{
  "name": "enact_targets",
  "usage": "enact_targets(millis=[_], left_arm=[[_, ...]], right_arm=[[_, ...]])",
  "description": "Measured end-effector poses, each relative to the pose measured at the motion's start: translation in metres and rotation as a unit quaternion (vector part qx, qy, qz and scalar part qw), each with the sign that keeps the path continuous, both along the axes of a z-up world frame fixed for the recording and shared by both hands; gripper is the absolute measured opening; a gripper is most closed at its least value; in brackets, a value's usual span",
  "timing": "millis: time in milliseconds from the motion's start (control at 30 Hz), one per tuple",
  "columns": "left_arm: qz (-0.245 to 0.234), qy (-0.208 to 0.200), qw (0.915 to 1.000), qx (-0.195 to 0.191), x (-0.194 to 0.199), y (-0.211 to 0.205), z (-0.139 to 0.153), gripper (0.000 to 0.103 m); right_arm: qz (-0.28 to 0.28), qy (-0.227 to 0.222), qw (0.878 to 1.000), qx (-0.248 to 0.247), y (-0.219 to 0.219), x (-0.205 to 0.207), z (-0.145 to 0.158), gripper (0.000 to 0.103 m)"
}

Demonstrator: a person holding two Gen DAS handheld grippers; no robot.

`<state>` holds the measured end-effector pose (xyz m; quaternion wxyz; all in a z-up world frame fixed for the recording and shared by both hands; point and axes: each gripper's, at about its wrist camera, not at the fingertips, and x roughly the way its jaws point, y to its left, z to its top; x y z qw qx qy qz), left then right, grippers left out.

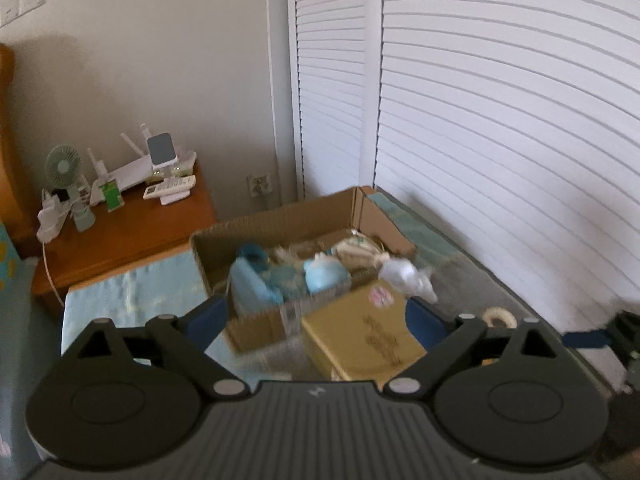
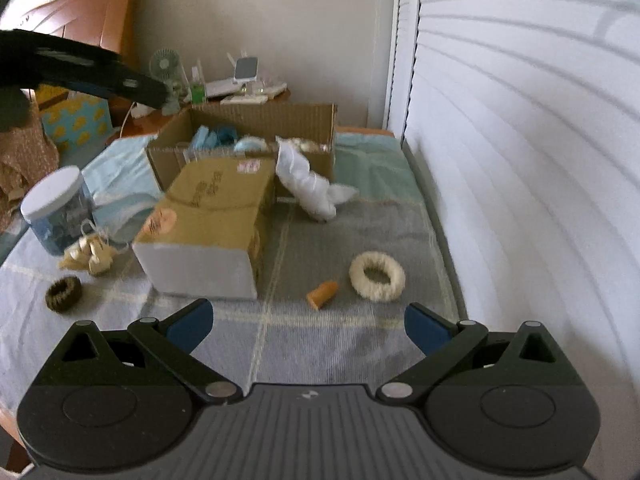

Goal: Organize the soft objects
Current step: 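Withdraw both tools from the box toward the remaining items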

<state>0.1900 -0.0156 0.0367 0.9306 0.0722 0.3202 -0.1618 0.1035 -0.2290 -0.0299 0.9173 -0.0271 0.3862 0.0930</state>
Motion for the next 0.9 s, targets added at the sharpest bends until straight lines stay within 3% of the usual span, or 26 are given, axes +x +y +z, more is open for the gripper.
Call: enact_targets(millis=[433, 900], left_arm=[[0.052, 0.015, 0.9983, 0.022, -0.069, 0.029, -0.052, 0.096], [0.119, 0.073, 0.9901, 0.016, -0.085, 0.056, -0.104, 0.092]], right_arm=[[0.001, 0.059, 0.998, -0.027, 0.006, 0.008, -0.039, 0.103], [0.007, 0.033, 0.999, -0.02, 0.003, 0.0, -0.042, 0.103]])
